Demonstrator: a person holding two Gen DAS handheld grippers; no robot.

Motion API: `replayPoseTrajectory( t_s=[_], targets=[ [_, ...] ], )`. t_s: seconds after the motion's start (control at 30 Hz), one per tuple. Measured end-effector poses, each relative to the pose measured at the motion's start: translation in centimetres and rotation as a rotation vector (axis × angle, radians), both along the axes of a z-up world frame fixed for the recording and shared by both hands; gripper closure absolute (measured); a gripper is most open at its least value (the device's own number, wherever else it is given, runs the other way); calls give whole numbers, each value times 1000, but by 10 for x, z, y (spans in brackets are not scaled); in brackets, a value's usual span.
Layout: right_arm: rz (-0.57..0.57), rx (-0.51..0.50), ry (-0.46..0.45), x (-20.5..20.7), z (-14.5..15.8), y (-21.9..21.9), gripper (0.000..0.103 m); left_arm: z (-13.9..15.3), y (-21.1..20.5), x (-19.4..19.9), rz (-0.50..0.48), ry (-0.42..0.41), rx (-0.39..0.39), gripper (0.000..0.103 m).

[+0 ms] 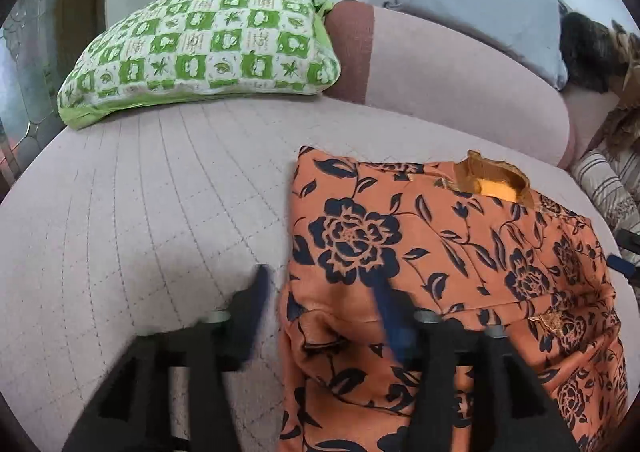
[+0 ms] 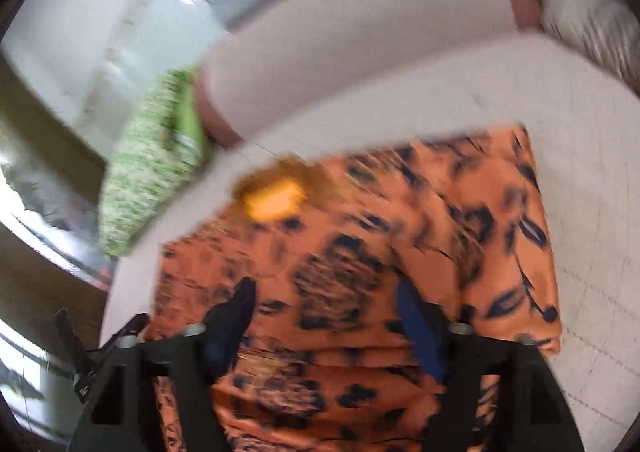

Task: Fold small clothes

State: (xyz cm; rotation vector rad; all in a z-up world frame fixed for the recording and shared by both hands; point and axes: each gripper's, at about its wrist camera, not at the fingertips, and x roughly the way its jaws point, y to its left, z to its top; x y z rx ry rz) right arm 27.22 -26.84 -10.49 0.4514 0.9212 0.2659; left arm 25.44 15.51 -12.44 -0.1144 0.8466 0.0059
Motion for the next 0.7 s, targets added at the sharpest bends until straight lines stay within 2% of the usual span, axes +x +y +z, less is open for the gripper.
replayPoseTrajectory(
  t_s=[0.03, 0.07, 0.1, 0.13, 0.2, 0.23, 0.3, 0.43, 0.57, 0.63, 0.67, 0.7],
  targets=[
    [14, -45, 59, 7, -15, 3, 5, -14, -3, 8, -13, 76, 18, 36],
    [6, -87, 173, 16, -42, 0, 5, -23, -2, 11, -20, 117, 20, 34],
    [-12, -78, 152, 17, -45, 1, 7, -19, -1, 8, -9, 83, 8, 34],
    [-26, -74, 111, 10, -32, 3, 7, -10, 2, 4, -1, 60, -8, 35],
    [10, -22, 39, 1, -11, 12, 7, 10, 11, -14, 29, -48, -21, 35],
    [43, -40, -3, -4, 2, 20, 7, 14, 11, -17, 40, -70, -7, 35],
    [69, -48, -21, -3, 9, 28, 7, 20, 12, -20, 36, -103, -8, 35],
    [88, 71, -15, 13, 9, 29, 7, 8, 4, -11, -16, -38, -47, 35],
    [72, 178, 18, 51, -14, 24, 7, -7, -1, -6, -53, 23, -107, 35],
    [-3, 222, 127, 75, -55, 6, 7, -17, -6, 3, -48, 74, -61, 35],
    [-31, 253, 110, 76, -59, 1, 7, -27, -8, 8, -58, 115, -27, 33],
    [-60, 267, 85, 74, -54, 0, 7, -25, -8, 7, -52, 96, -19, 33]
  ],
)
